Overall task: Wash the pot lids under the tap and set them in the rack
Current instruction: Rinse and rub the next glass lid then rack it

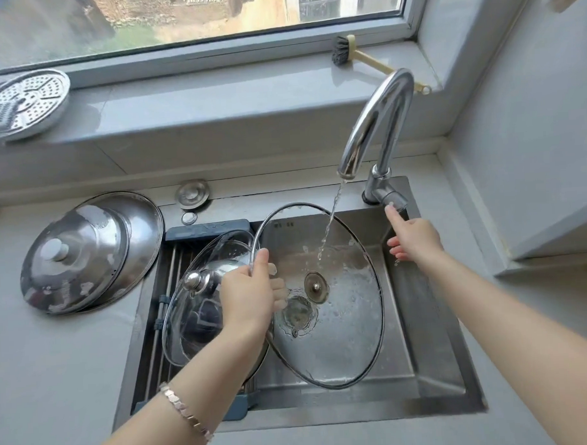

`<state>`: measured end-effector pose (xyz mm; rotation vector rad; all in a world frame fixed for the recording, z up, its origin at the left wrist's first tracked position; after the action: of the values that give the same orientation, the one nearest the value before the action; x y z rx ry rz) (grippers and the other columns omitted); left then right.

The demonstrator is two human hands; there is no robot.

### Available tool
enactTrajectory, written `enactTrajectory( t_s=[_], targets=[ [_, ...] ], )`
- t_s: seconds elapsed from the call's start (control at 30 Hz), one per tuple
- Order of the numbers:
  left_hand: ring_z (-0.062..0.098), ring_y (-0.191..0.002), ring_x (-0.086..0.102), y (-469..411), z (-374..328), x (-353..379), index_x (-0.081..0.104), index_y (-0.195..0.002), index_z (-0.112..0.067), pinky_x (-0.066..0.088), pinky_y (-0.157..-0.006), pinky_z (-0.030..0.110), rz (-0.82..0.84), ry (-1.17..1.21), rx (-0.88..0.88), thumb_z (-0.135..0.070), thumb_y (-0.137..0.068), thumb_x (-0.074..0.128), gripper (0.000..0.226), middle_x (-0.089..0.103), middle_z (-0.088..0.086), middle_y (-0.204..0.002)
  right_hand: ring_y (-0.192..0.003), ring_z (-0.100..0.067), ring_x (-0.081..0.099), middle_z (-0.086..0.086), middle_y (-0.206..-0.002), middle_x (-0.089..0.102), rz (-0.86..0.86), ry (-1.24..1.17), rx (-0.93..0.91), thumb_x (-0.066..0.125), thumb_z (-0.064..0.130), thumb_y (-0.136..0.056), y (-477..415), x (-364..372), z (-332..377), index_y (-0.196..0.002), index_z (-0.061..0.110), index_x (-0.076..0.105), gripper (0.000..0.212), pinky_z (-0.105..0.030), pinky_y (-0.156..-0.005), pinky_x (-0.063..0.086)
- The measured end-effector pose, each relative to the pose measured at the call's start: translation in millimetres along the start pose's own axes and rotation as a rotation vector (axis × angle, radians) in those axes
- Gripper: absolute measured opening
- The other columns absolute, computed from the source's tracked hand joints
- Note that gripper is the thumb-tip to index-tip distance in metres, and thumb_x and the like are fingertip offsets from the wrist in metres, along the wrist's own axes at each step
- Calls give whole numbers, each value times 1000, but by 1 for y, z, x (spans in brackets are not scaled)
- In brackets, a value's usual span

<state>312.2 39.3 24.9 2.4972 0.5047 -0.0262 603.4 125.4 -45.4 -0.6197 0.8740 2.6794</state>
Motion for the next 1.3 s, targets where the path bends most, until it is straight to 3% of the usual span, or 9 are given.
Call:
enactTrajectory(
  t_s=[0.3,0.57,0.7,0.8,0.87,0.97,1.13,1.23,1.3],
  targets=[
    [28,-64,55,2,-14,8,54,-80,-3,44,-46,27,3,44,20,-31,-98,45,34,57,21,-73,-47,-21,50,-9,-64,57,46,228,112,29,28,-97,-36,20,15,-89,6,50,32,-22,-43,35],
    [30,-60,63,-7,-8,0,58,-81,-3,52,-45,27,-41,66,2,-34,-97,45,38,65,21,-69,-65,-27,57,-17,-84,64,62,260,46,32,21,-96,-38,16,7,-88,0,55,33,-35,-66,50],
    [28,-62,58,-8,-5,-1,56,-83,-1,47,-43,25,-38,92,-33,-34,-98,44,38,60,22,-72,-97,-34,62,-19,-107,66,38,345,81,23,47,-95,-29,14,3,-112,-4,58,64,-41,-88,49],
    [24,-56,58,-12,6,-5,55,-88,1,47,-40,24,-20,154,-107,-36,-98,43,40,59,21,-78,-81,-30,59,-18,-102,59,230,286,221,22,54,-96,0,31,-22,-121,2,47,63,-30,-61,47],
    [25,-53,66,-14,21,-9,57,-88,2,54,-44,27,-13,170,-167,-38,-97,41,45,65,24,-78,-53,-23,55,-16,-77,57,320,98,309,27,49,-97,17,39,-38,-105,8,48,47,-21,-42,43],
    [22,-50,68,-12,51,-4,56,-84,4,57,-46,28,57,255,-294,-42,-99,32,54,64,23,-79,-36,-22,52,-10,-56,52,186,74,138,33,36,-97,9,24,-29,-78,10,49,36,-19,-40,38],
    [24,-59,67,0,88,17,52,-86,-4,55,-46,28,153,331,-500,-48,-97,23,54,61,21,-96,-57,-28,67,-7,-62,64,36,351,-183,34,36,-95,19,-15,20,-79,11,53,35,-37,-65,51],
    [27,-73,65,-1,84,19,54,-90,-6,54,-67,37,164,297,-456,-47,-98,25,51,62,20,-104,-48,-21,64,-5,-59,61,-13,273,-300,35,32,-95,33,-25,39,-78,18,51,28,-33,-53,49],
    [25,-79,66,-7,71,12,55,-93,-6,57,-64,35,138,268,-355,-44,-98,29,46,66,16,-102,-48,-23,62,-7,-58,60,-34,181,-304,35,30,-96,35,-25,35,-75,20,49,27,-34,-53,48]
  ],
)
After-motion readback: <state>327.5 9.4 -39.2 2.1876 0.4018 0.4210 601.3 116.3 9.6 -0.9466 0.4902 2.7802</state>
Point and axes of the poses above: each hand's wrist, its own y-axis away from the middle knuckle, its own x-axis out of the palm, z = x × y, the point moved 9 cm from there along -y, towards the middle knuckle
